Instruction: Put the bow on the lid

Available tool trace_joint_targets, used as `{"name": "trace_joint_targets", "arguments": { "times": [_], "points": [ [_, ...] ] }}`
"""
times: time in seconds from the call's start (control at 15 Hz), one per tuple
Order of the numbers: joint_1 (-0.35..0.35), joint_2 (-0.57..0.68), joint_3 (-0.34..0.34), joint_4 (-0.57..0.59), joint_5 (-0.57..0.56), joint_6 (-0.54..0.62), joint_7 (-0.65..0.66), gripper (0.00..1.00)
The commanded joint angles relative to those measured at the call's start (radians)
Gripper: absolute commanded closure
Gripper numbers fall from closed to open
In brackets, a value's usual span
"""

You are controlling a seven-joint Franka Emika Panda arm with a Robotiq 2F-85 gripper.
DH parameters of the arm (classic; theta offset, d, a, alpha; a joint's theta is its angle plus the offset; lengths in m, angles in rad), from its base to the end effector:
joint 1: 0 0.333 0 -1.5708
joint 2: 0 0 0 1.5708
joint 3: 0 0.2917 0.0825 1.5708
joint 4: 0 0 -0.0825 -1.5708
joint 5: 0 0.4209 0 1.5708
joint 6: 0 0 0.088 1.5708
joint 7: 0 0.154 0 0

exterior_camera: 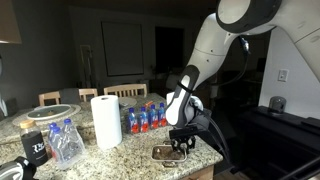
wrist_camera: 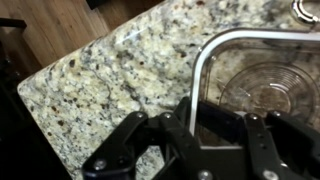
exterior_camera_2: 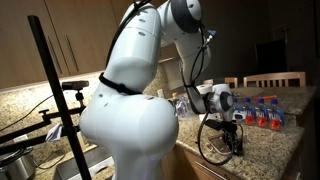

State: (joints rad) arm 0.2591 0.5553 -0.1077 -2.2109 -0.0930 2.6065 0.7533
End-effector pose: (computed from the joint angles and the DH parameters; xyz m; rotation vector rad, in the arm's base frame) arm 0.5140 0.0682 0.0119 2.8847 -0.7466 -0.1485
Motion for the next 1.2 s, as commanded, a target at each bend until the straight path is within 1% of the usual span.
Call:
{"name": "trace_joint_targets", "arguments": {
  "times": [0.0,0.07,0.27,0.53,0.67,0.73,0.93,1.13],
  "points": [
    [-0.018,-0.071,0.062,-0.028,0.070,0.013,-0.039,0.95],
    [-0.014,-0.075,0.075,-0.021,0.076,0.009,-0.041,0.94],
    [0.016,-0.067,0.108,0.009,0.062,-0.019,-0.041,0.94],
    [0.080,-0.026,0.127,0.062,0.029,-0.049,-0.022,0.94],
    [0.121,-0.021,0.129,0.083,0.010,-0.053,-0.012,0.93],
    [0.153,-0.024,0.122,0.093,-0.010,-0.049,0.005,0.93],
    [0.241,-0.033,0.106,0.135,-0.095,-0.042,0.036,0.93],
    [0.306,-0.016,0.106,0.198,-0.160,-0.043,0.052,0.93]
  ]
}}
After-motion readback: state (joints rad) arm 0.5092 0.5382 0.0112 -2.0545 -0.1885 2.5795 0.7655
